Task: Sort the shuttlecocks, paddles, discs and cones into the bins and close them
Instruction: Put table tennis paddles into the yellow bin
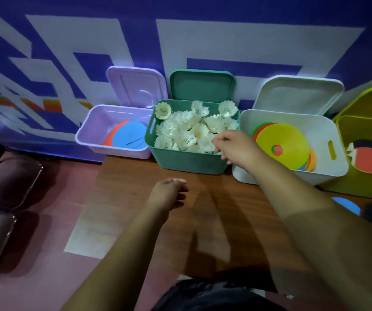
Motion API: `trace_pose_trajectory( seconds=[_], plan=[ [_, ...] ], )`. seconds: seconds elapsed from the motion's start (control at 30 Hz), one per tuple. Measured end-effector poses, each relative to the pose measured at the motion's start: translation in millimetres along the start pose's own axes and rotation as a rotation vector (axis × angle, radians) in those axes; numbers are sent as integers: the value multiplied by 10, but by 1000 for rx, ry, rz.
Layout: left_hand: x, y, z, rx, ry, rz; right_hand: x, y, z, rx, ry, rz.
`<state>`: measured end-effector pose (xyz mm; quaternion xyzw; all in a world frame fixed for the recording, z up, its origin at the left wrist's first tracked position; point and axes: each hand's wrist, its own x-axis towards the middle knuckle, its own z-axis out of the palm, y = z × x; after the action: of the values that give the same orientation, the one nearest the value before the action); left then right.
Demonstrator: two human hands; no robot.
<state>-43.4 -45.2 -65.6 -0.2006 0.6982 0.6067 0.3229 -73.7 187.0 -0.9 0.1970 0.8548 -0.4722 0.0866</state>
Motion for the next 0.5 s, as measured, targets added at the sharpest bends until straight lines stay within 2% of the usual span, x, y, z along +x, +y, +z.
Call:
trace_pose_trajectory(
  seconds=[0.2, 0.4, 0.5],
  plan=[
    [271, 126, 911, 152, -231, 51, -433, 833, -521, 99, 251, 137],
    [219, 47, 2039, 359, -461, 57, -1070, 1877, -1022, 186, 396, 368],
    [107, -42, 2576, 423, -531, 48, -1425, 2277, -1301, 187, 482, 417]
  ],
)
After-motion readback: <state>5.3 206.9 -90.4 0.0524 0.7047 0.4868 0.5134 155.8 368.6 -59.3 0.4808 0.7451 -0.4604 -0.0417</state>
